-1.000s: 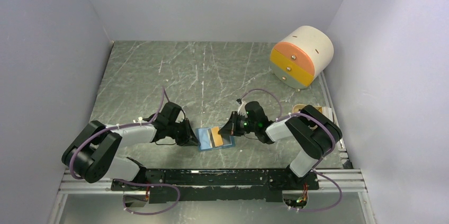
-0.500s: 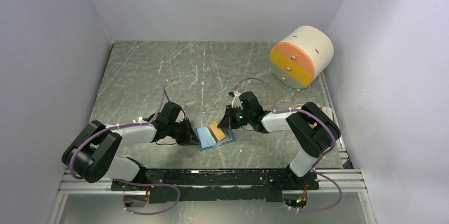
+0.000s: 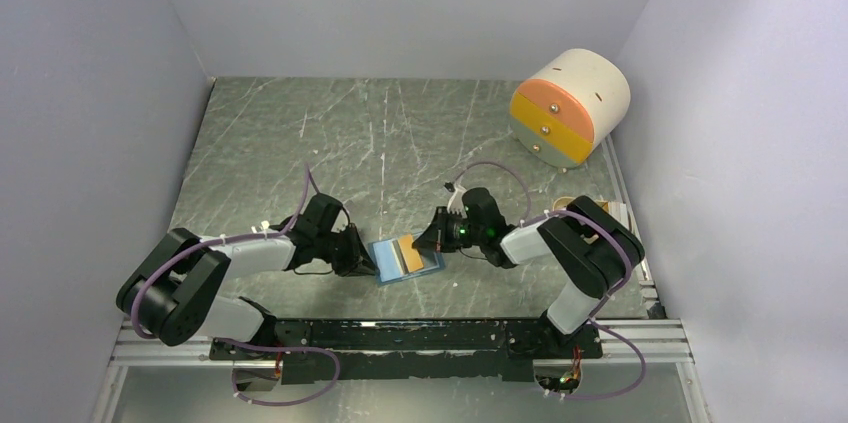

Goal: Put the credit cards into the card holder
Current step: Insert the credit card into the card holder.

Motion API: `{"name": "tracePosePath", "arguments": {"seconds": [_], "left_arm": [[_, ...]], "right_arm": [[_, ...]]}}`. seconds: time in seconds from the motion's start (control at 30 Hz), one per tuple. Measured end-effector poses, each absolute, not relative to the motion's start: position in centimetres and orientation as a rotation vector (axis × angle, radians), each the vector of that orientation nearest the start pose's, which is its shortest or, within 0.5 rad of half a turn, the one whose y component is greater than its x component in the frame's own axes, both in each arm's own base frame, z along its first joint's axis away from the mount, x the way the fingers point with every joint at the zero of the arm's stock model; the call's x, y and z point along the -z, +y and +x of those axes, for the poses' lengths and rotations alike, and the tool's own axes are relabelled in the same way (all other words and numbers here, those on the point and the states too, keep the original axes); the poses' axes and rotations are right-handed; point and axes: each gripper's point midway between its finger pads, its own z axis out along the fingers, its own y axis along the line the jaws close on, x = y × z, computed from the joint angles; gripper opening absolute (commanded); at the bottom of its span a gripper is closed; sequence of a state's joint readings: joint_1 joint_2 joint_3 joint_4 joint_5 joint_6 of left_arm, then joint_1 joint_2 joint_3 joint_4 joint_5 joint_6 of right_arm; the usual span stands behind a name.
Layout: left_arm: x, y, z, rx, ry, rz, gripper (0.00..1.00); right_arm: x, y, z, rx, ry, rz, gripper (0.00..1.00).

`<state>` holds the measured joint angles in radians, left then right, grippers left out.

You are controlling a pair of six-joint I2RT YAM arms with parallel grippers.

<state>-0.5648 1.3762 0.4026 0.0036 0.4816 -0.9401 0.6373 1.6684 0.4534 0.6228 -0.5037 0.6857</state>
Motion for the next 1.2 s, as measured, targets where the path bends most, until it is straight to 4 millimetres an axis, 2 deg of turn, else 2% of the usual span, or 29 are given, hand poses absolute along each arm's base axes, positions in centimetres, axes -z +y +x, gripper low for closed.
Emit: {"name": "tracePosePath", "arguments": {"seconds": [0.1,0.33,0.47,0.67,0.83,1.2], "left_arm": [[-1.3,-23.2,15.7,1.105,2.809,-0.319,0.09],[-1.4,-23.2,15.7,1.11,2.809,-0.321,0.09],[-1.5,-23.4,15.8,1.123,2.802,-0.315,0.09],[-1.6,-23.4,15.8,1.131,2.8,-0.31,0.09],[-1.7,-23.5,15.8,1.136,2.8,-0.308,0.09],[-2.2,-23.7,16.0,1.15,2.784,-0.296,0.09]], "right_arm": [[-2.1,29.4,21.2,-1.275,2.371,-0.184,0.06],[-2.4,30.0,20.4,-1.282,2.413,-0.11,0.31],[-3.0,29.3,20.1,-1.229,2.432,-0.103,0.43],[-3.3,28.4,19.8,-1.167,2.454,-0.117,0.41],[-3.3,28.5,19.5,-1.175,2.464,-0.125,0.4],[-3.1,30.7,17.6,-1.24,2.495,-0.186,0.37]]}}
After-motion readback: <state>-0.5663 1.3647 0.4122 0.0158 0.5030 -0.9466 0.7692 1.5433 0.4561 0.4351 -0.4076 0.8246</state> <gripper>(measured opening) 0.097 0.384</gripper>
